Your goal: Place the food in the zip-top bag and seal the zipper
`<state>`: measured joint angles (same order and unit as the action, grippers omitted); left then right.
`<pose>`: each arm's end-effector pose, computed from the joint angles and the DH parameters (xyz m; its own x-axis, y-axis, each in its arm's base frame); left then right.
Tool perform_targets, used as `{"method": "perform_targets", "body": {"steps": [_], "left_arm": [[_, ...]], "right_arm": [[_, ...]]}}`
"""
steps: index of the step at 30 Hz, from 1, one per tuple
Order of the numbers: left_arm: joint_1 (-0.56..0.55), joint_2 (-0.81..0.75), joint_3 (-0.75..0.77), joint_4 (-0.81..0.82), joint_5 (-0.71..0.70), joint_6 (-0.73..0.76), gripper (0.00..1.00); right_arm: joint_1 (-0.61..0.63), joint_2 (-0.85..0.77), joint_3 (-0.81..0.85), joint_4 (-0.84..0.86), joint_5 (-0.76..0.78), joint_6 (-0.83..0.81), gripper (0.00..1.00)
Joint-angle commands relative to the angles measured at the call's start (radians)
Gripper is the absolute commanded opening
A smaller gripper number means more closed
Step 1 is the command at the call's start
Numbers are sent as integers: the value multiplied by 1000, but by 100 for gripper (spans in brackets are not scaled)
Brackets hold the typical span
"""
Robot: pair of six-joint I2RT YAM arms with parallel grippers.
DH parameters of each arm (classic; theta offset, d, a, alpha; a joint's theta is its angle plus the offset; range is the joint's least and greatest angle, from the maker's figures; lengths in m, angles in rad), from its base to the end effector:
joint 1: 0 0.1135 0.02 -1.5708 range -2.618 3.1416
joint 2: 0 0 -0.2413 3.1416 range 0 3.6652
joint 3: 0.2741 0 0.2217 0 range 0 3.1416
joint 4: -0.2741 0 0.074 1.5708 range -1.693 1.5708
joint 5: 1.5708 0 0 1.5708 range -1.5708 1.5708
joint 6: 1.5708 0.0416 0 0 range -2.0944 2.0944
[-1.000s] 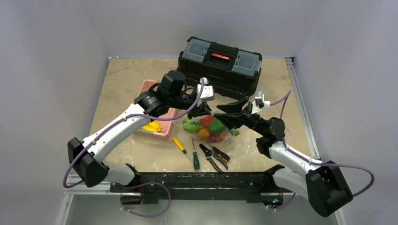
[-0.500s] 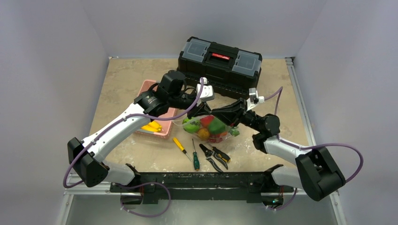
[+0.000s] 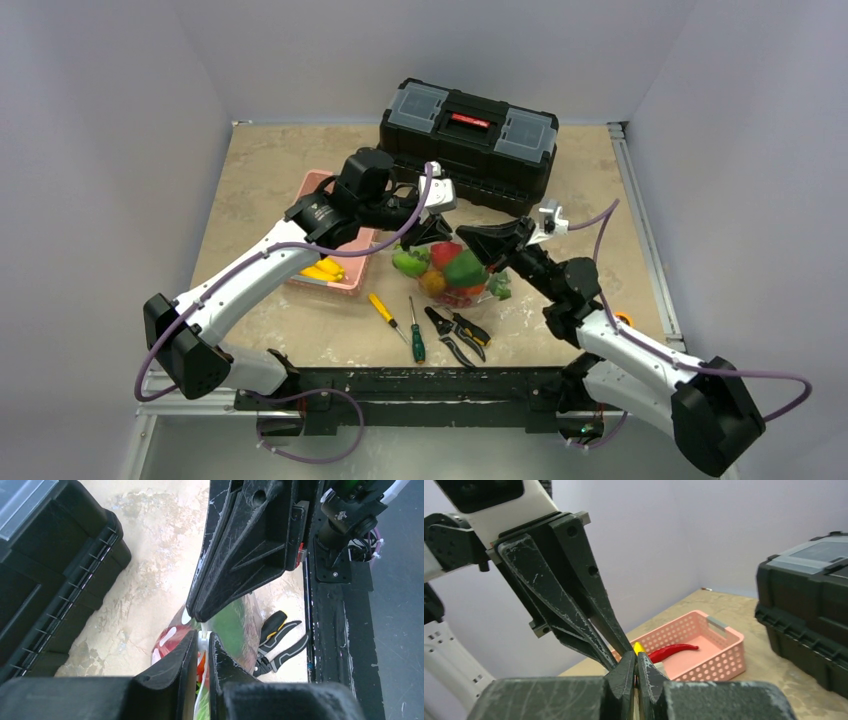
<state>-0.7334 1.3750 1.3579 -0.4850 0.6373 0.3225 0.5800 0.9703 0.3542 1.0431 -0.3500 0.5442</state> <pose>0.1927 -0.2069 0.3548 -0.0458 0.3841 -0.9221 0.9911 0.1330 0.0062 0.1557 0.1190 0.2851 -0.1053 0.5124 -0.8522 -0.8431 0.4084 0.3498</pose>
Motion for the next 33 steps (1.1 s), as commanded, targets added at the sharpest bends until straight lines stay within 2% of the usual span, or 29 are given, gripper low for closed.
{"method": "perform_targets", "body": {"steps": [1,12,21,28,33], "left_arm": [[1,-4,35,-4,16,-16,0],[3,-22,26,-19,-22,13,0],[3,-22,25,-24,-27,23,0],[3,-22,19,-30,-40,37,0],[3,-14,21,-30,-33,33,0]], "right_arm": [[-1,-74,3,-67,250,-82,0],[-50,-174,-62,-131,407,-43,0],[-72,-212,-51,-186,380,-57,0],[-75,-304,-65,-269,522,-49,0],[-77,-324,-41,-327,526,-70,0]]}}
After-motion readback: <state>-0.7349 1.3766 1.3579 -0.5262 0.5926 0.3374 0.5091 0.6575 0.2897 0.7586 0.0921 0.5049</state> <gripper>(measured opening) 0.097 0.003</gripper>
